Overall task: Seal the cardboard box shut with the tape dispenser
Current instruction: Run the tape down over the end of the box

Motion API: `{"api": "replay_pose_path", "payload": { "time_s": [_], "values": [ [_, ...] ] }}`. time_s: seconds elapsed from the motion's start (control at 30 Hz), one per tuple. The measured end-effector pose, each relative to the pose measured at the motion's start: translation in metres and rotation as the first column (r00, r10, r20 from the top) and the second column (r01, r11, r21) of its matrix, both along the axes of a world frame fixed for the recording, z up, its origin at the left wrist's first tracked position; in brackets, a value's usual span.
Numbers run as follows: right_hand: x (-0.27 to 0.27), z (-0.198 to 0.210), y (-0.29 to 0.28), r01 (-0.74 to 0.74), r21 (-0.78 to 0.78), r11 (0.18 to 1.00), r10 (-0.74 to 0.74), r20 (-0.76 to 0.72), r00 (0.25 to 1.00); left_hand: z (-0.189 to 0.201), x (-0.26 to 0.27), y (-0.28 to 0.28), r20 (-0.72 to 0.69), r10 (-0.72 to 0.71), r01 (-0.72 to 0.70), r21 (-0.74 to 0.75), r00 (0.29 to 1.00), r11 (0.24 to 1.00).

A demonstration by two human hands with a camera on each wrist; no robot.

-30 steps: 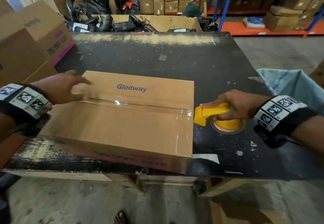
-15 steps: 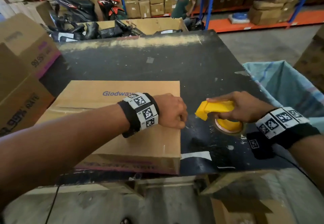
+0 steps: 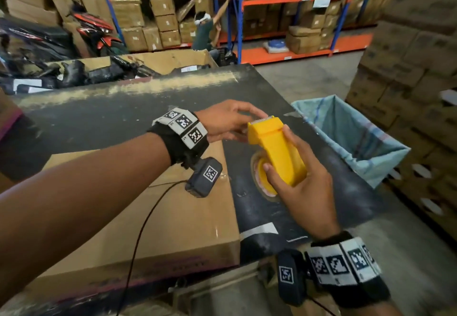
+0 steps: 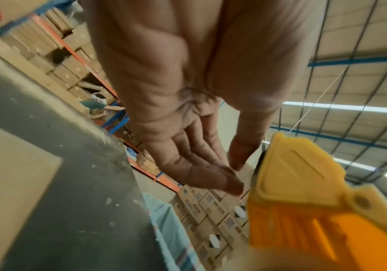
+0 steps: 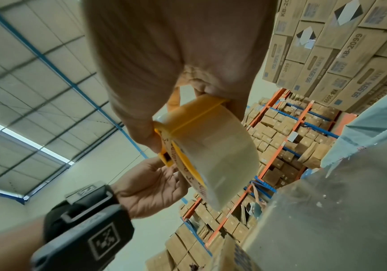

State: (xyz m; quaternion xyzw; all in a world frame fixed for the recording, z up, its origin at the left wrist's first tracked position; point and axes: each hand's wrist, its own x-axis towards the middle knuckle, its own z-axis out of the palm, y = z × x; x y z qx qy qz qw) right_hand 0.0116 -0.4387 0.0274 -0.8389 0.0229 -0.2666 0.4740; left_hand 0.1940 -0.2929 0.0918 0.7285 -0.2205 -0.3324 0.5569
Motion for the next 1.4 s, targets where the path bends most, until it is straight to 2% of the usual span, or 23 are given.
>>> {"api": "replay_pose_path", "payload": {
  "time_s": [0.03, 0.07, 0.17, 0.27, 0.33, 0.47, 0.57, 0.63, 0.7, 0.77, 0.93, 1.23, 1.33, 1.4],
  "values": [
    [-0.001, 0.004, 0.016, 0.046, -0.026, 0.999, -0.046, 0.008, 0.999, 0.005, 0.005, 0.007, -0.009, -0.009, 0.009, -0.017, 1.000, 1.000],
    [0.002, 0.017, 0.066, 0.230, -0.029, 0.973, -0.228, 0.064, 0.972, 0.026, 0.025, 0.029, 0.010, -0.174, 0.174, -0.038, 0.985, 0.984],
    [-0.003, 0.030, 0.071, 0.237, -0.027, 0.971, -0.233, 0.106, 0.967, 0.039, 0.025, 0.022, 0.045, -0.212, 0.213, -0.022, 0.976, 0.977],
    [-0.002, 0.033, 0.072, 0.268, -0.019, 0.963, -0.266, 0.073, 0.961, 0.048, 0.029, 0.026, 0.020, -0.256, 0.257, -0.048, 0.967, 0.965],
    [-0.002, 0.038, 0.077, 0.281, -0.025, 0.959, -0.280, 0.039, 0.959, 0.051, 0.034, 0.027, 0.067, -0.273, 0.276, -0.030, 0.960, 0.961],
    [-0.001, 0.058, 0.102, 0.323, -0.145, 0.935, -0.339, -0.103, 0.935, 0.057, 0.059, 0.032, 0.159, -0.265, 0.259, 0.056, 0.951, 0.964],
    [-0.022, 0.073, 0.126, 0.345, -0.224, 0.912, -0.393, -0.230, 0.890, 0.059, 0.101, 0.045, 0.245, -0.116, 0.111, 0.033, 0.962, 0.993],
    [-0.035, 0.079, 0.138, 0.331, -0.177, 0.927, -0.373, -0.329, 0.868, 0.052, 0.124, 0.054, 0.222, -0.107, 0.096, 0.059, 0.969, 0.994],
    [-0.036, 0.079, 0.146, 0.308, -0.175, 0.935, -0.353, -0.387, 0.852, 0.033, 0.135, 0.056, 0.182, -0.190, 0.169, 0.124, 0.965, 0.978],
    [-0.025, 0.076, 0.153, 0.294, -0.199, 0.935, -0.353, -0.431, 0.830, 0.009, 0.143, 0.052, 0.187, -0.241, 0.208, 0.179, 0.952, 0.961],
    [0.000, 0.066, 0.160, 0.263, -0.254, 0.931, -0.361, -0.516, 0.777, -0.035, 0.166, 0.047, 0.121, -0.255, 0.218, 0.257, 0.959, 0.942],
    [0.021, 0.056, 0.162, 0.271, -0.257, 0.928, -0.371, -0.555, 0.745, -0.065, 0.176, 0.032, 0.084, -0.256, 0.206, 0.384, 0.963, 0.900],
    [0.023, 0.054, 0.162, 0.256, -0.264, 0.930, -0.365, -0.569, 0.737, -0.065, 0.174, 0.030, 0.088, -0.292, 0.216, 0.479, 0.952, 0.851],
    [0.024, 0.055, 0.162, 0.252, -0.270, 0.929, -0.365, -0.571, 0.735, -0.064, 0.171, 0.029, 0.127, -0.358, 0.229, 0.566, 0.925, 0.792]
  ]
}}
